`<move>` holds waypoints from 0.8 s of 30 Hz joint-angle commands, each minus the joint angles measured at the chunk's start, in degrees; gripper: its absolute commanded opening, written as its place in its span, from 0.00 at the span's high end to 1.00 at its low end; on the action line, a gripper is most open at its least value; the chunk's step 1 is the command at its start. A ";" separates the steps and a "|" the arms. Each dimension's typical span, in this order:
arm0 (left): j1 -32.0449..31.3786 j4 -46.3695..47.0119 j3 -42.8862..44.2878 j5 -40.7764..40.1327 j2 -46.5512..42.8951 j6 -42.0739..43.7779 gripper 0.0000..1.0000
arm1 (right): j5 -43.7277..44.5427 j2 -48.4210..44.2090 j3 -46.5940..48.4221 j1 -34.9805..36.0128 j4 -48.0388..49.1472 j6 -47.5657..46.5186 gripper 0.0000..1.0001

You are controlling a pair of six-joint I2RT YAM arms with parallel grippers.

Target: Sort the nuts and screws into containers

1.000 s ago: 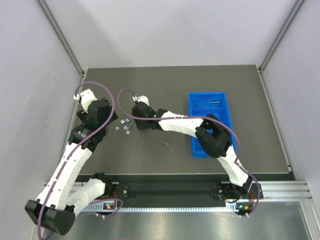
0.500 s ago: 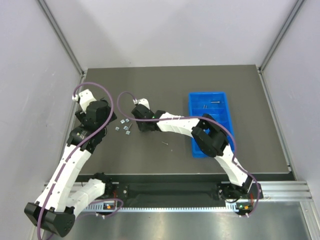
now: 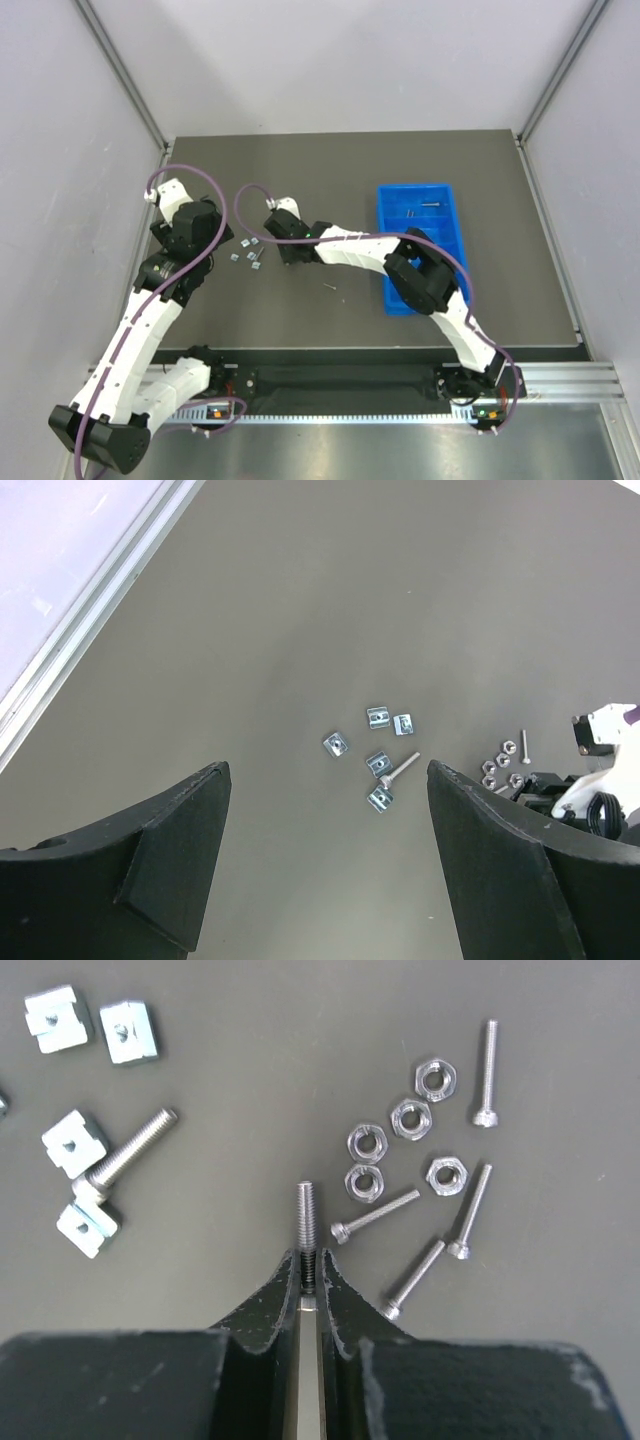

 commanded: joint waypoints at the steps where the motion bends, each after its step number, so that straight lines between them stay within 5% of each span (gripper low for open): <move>1: 0.38 0.84 0.40 -0.15 -0.62 0.28 0.16 | -1.04 -3.84 -2.74 0.84 -1.07 -1.58 1.00; 12: 0.47 5.57 -0.66 6.86 2.28 0.81 0.16 | -10.18 -30.46 -14.78 -5.74 2.45 -4.65 1.00; 17: 0.38 11.46 -2.50 20.56 5.35 3.36 0.19 | -11.34 -40.75 -21.89 -19.53 2.09 -4.56 1.00; 24: 0.20 14.37 -2.42 24.63 10.53 2.57 0.21 | -9.22 -43.66 -27.27 -40.35 1.39 -5.36 1.00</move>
